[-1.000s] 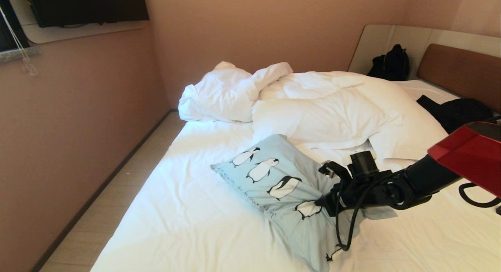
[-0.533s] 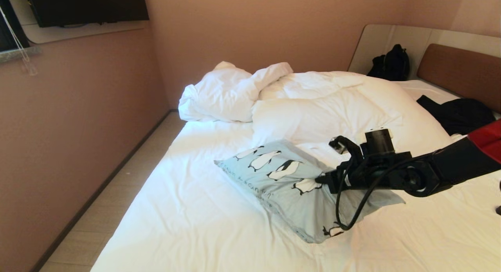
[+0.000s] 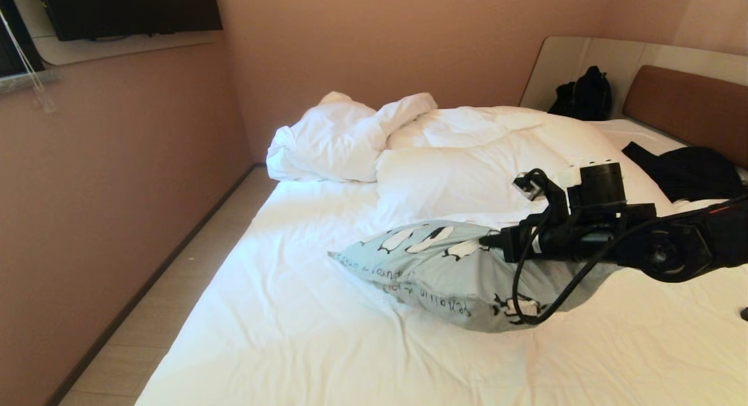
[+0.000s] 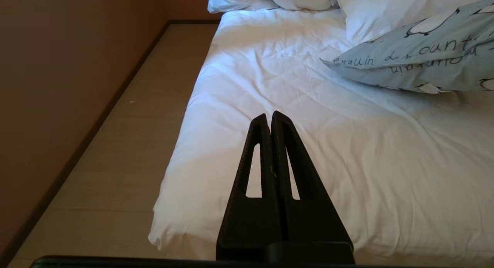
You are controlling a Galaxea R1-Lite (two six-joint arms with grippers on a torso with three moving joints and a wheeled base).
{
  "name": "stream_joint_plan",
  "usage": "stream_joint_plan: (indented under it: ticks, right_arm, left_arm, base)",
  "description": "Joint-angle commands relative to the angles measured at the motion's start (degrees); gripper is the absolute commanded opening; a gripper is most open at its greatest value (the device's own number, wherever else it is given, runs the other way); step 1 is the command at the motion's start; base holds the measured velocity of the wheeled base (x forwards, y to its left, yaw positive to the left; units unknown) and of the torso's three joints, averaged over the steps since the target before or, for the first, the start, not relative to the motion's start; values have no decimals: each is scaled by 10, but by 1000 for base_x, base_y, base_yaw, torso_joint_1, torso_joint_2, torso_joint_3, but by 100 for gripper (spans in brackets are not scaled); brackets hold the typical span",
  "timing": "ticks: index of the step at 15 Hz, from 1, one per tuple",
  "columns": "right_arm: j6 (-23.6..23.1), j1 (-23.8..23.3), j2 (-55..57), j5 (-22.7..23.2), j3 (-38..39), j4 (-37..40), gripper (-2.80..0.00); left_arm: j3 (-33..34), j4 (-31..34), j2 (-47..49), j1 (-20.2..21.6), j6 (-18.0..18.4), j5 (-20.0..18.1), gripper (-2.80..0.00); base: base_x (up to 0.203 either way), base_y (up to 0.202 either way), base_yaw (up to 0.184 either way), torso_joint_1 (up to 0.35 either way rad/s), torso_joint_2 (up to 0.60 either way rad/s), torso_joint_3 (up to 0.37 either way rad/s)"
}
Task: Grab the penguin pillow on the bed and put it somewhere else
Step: Pick up the pillow
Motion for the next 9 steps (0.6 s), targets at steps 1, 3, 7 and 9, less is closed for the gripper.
stream_joint_plan:
  ticks: [1,3,7,9]
  right_arm:
    - [9,-7,-53,0,1,-2,-280]
    - [9,-22,-80,-2,1,-3,-280]
    - [3,-85,-125,-7,-1,-4,-280]
    - [3,-113,-147,-6,-4,-5,-280]
  left_arm:
    - [1,0,0,0,0,0,-280]
    - [1,0,0,0,0,0,-280]
    - [1,0,0,0,0,0,-280]
    - [1,0,0,0,0,0,-280]
  base:
    - [0,0,0,0,0,0]
    - [0,0,0,0,0,0]
    - [0,0,0,0,0,0]
    - [0,0,0,0,0,0]
